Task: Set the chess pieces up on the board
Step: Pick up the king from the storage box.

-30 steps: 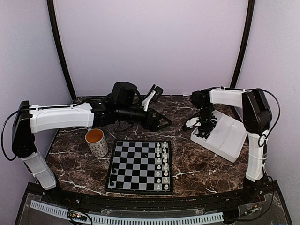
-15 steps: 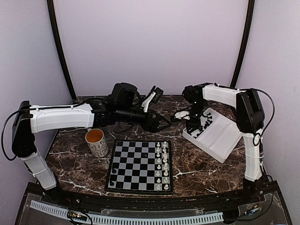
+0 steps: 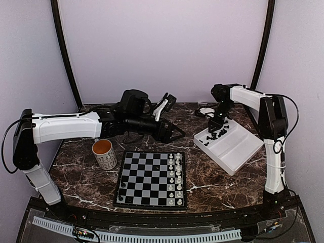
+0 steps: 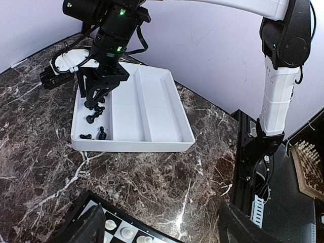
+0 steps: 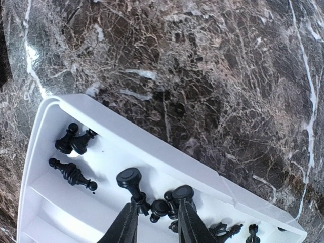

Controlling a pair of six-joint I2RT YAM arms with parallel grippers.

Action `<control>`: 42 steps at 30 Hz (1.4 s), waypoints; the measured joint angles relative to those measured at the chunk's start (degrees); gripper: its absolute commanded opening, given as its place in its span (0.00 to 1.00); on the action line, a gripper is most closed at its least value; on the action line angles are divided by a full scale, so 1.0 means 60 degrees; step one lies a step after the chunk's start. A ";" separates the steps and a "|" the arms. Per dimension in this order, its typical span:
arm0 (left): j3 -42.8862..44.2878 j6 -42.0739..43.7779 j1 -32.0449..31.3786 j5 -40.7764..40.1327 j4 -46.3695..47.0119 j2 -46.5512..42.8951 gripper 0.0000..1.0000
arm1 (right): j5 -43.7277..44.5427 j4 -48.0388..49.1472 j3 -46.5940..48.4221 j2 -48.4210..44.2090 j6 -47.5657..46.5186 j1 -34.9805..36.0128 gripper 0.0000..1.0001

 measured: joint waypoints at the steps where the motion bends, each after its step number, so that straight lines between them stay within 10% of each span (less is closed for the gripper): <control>1: 0.0000 -0.0004 0.0000 0.0000 -0.0004 0.0000 0.79 | 0.0073 0.0033 -0.0007 -0.0022 0.0007 -0.0036 0.29; 25: 0.0000 -0.0069 0.0000 0.0004 -0.0087 0.0011 0.79 | 0.0419 -0.0175 -0.0331 0.0568 -0.0117 0.0353 0.35; 42: 0.0000 -0.0131 0.0000 0.0102 -0.0084 0.0073 0.79 | -0.0076 -0.0200 0.0040 0.0790 0.1122 0.0299 0.10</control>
